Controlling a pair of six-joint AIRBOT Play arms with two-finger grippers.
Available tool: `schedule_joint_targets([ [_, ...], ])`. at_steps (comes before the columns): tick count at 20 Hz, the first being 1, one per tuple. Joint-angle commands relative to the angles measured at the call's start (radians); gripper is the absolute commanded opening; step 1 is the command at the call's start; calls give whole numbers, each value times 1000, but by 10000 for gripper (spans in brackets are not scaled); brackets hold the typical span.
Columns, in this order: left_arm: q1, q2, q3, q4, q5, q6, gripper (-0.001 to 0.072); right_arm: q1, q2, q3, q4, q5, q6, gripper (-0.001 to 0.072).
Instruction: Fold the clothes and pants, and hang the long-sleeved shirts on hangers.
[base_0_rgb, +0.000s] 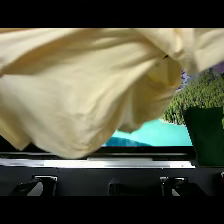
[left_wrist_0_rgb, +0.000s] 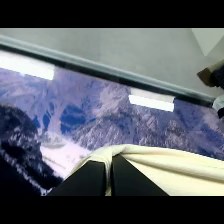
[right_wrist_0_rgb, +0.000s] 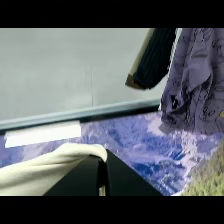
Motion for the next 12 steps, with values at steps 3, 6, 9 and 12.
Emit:
schedule_joint_targets([
  [3,-9,-166,-307,8,40,47,16,0,-359,0,162,1,57,26],
  [6,-13,-343,-504,8,264,68,16,0,-632,0,279,-44,53,26],
  [9,-13,-573,-558,-10,465,68,16,0,-879,0,356,-167,58,26],
  [12,-14,-761,-520,-115,568,101,16,0,-1028,0,485,-249,74,26],
])
